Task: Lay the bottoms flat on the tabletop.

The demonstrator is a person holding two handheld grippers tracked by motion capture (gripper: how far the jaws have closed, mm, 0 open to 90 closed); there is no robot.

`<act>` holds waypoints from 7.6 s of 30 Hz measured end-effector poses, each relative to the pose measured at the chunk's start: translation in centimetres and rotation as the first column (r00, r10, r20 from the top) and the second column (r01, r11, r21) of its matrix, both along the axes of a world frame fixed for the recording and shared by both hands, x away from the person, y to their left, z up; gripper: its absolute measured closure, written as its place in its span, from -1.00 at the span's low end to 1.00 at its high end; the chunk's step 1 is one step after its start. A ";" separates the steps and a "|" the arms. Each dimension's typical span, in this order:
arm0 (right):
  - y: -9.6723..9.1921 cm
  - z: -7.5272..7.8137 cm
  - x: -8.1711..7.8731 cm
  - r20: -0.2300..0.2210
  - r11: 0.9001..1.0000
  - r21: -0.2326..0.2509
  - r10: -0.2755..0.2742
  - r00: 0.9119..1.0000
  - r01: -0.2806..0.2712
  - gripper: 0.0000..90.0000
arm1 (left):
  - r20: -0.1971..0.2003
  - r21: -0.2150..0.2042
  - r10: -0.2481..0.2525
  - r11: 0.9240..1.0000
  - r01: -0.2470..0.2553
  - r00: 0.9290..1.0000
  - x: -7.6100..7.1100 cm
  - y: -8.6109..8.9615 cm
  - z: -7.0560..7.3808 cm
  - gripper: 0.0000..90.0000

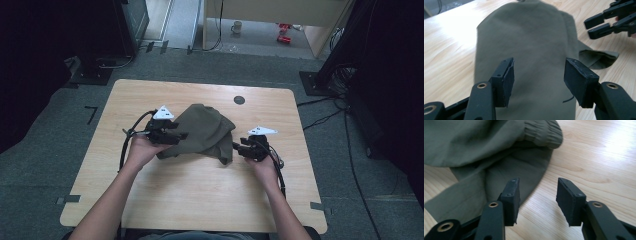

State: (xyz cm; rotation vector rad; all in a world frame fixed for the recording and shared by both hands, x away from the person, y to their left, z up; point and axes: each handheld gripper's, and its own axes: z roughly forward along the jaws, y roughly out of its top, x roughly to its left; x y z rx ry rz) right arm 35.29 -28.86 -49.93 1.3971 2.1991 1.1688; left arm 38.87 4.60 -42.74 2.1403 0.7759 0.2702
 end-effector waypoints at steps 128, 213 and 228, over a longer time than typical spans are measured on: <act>3.4 1.1 -5.2 0.110 0.994 -0.023 0.110 0.988 -0.108 0.18 | -0.048 -0.054 0.263 0.963 -0.266 0.963 6.7 12.2 -0.6 0.35; 17.2 3.8 -6.0 0.109 0.897 -0.055 0.442 0.890 -0.439 0.97 | 0.021 0.070 0.154 0.985 -0.155 0.988 -2.1 9.7 -8.5 0.48; 10.6 6.1 -2.5 0.165 0.961 -0.056 0.277 0.947 -0.271 0.97 | 0.010 0.060 0.156 0.986 -0.156 0.988 -2.1 9.9 -8.5 0.51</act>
